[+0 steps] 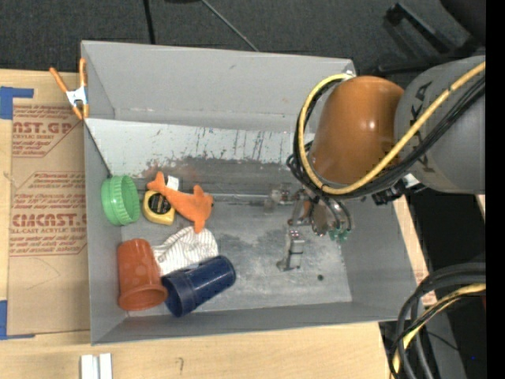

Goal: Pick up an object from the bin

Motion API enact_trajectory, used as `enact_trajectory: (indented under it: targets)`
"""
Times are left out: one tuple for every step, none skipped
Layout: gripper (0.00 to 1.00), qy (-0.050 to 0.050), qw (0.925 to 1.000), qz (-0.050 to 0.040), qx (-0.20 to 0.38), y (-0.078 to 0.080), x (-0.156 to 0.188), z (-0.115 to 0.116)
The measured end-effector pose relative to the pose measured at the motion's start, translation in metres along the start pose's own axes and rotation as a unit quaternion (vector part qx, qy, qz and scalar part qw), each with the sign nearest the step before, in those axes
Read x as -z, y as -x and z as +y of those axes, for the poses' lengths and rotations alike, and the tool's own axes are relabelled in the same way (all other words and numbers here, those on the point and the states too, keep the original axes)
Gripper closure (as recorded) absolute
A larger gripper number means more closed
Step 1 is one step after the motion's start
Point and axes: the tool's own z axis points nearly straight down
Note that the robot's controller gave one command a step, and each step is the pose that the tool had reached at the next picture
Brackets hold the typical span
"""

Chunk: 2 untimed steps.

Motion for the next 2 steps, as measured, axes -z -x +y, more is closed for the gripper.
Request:
enact_trajectory:
  targets:
    - [0.0, 0.0, 1.0, -0.0039, 0.0, 0.002, 0.004, 0.0]
    - [0.0, 0.0, 1.0, -0.0082, -0.006, -0.009, -0.038, 0.034]
